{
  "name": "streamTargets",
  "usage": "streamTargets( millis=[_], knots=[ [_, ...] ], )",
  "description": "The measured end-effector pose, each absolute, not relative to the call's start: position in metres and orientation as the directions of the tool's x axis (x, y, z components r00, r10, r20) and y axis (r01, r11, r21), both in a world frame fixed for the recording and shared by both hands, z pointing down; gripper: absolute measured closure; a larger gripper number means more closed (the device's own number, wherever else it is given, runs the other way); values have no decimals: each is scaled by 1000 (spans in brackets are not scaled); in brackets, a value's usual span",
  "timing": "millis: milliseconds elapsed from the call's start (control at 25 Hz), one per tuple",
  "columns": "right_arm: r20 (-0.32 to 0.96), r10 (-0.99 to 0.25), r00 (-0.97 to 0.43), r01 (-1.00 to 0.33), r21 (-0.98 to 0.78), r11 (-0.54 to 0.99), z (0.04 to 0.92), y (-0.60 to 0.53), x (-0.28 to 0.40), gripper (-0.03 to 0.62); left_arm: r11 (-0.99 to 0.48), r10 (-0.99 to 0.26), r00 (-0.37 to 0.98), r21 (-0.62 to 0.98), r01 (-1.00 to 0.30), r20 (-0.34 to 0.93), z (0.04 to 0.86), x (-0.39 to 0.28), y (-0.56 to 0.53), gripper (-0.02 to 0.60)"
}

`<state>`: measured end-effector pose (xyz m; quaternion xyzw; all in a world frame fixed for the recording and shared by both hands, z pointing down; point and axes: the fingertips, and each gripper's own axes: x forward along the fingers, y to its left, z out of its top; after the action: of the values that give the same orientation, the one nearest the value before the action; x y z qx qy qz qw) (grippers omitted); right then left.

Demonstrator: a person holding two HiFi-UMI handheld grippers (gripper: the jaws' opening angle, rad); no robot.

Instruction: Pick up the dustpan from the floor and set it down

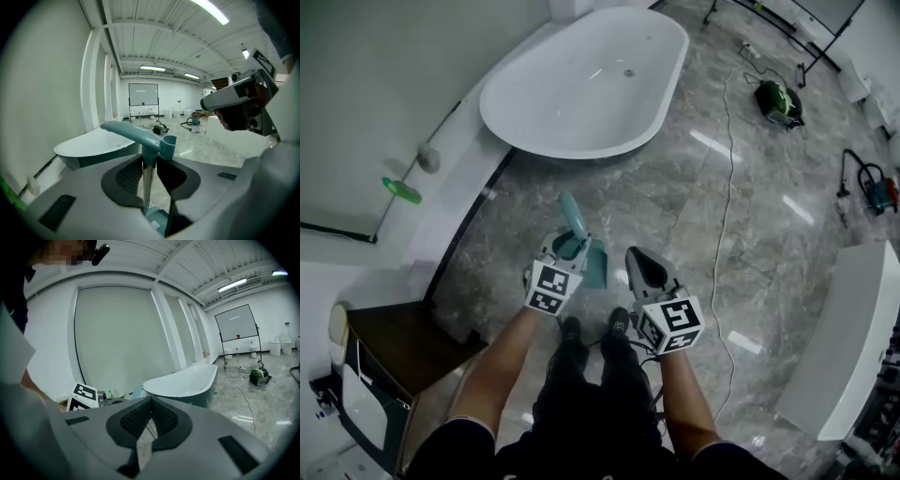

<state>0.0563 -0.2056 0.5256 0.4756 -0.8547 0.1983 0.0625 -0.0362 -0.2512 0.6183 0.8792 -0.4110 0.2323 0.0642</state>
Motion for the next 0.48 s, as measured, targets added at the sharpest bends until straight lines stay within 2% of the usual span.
streamTargets(
  millis=[480],
  knots=[
    [369, -769, -522, -850, -298, 434, 602, -264, 76, 588, -629, -693, 512, -77, -774, 507, 705, -14, -327, 476]
  ],
)
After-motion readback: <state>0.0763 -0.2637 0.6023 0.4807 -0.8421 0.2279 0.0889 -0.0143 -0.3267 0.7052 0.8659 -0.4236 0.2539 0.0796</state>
